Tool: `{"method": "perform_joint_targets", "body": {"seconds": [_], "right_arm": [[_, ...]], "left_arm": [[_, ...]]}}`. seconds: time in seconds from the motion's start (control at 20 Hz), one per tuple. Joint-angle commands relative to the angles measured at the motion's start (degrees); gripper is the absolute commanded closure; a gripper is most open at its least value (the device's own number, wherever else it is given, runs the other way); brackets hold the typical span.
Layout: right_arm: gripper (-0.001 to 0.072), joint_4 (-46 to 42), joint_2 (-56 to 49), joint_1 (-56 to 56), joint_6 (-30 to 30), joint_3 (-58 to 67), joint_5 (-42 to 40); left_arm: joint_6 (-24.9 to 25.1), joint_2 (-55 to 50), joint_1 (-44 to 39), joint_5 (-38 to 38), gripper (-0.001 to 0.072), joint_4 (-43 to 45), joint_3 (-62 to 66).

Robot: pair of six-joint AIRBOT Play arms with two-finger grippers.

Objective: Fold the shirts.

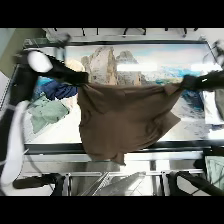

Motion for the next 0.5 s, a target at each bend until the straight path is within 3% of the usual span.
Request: {"method": "perform_joint_targets", "body": {"seconds": [0.0, 0.2, 0.25, 0.3, 0.35, 0.4, 0.45], "right_arm": [[0.0683, 7.30, -10.91, 0.09, -6.34, -6.99, -13.66], [0.0661, 14.73, -15.06, 0.04, -8.79, -6.97, -21.44], [0.0245, 15.10, -14.97, 0.00, -8.83, -6.80, -23.08], [-0.0006, 14.97, -14.71, -0.42, -10.29, -6.03, -22.36], [-0.0006, 14.47, -14.12, -1.16, -13.73, -4.74, -19.23], [-0.0002, 13.66, -13.11, -2.69, -16.52, -2.73, -12.81], [0.0002, 13.70, -11.72, -4.72, -15.21, -1.51, -8.04]], "left_arm": [[1.62, -12.20, -0.02, 4.31, 0.0689, 0.66, 2.84], [1.66, -17.92, 0.96, 4.33, 0.0688, 0.57, 11.50], [1.84, -18.67, 1.07, 4.22, 0.0599, 0.66, 13.64], [1.77, -18.93, 1.53, 3.13, 0.0107, 0.72, 15.37], [1.11, -18.71, 2.45, 0.66, 0.0024, 1.14, 16.87], [0.68, -18.47, 3.54, -3.91, 0.0024, 2.34, 18.64], [0.59, -17.33, 4.98, -9.60, 0.0025, 3.32, 19.21]]}}
